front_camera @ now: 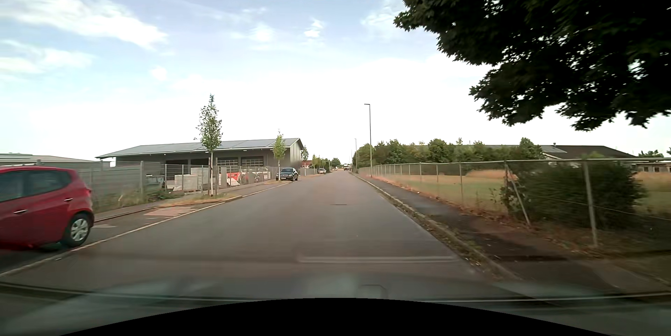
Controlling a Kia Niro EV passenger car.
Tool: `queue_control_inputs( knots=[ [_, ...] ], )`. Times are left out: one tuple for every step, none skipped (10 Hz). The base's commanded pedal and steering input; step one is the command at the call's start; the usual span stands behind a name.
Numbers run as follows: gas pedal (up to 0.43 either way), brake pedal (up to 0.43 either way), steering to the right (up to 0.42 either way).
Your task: Follow the waypoints while adhering to traffic rules and regulations
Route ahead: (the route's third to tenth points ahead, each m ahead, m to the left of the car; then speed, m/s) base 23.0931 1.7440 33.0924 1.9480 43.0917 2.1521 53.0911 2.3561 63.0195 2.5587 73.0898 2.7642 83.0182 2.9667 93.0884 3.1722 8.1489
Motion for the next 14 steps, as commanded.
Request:
queue_control_inputs(
  knots=[
    [0.138,0.0,-0.005],
    [0.138,0.0,-0.004],
    [0.138,0.0,-0.005],
    [0.138,0.0,-0.006],
    [0.138,0.0,-0.011],
    [0.138,0.0,-0.014],
    [0.138,0.0,-0.014],
    [0.138,0.0,-0.01],
    [0.138,0.0,-0.007],
    [0.138,0.0,-0.006],
    [0.138,0.0,-0.006],
    [0.138,0.0,-0.005],
    [0.138,0.0,-0.005],
    [0.138,0.0,-0.005]
  ],
)
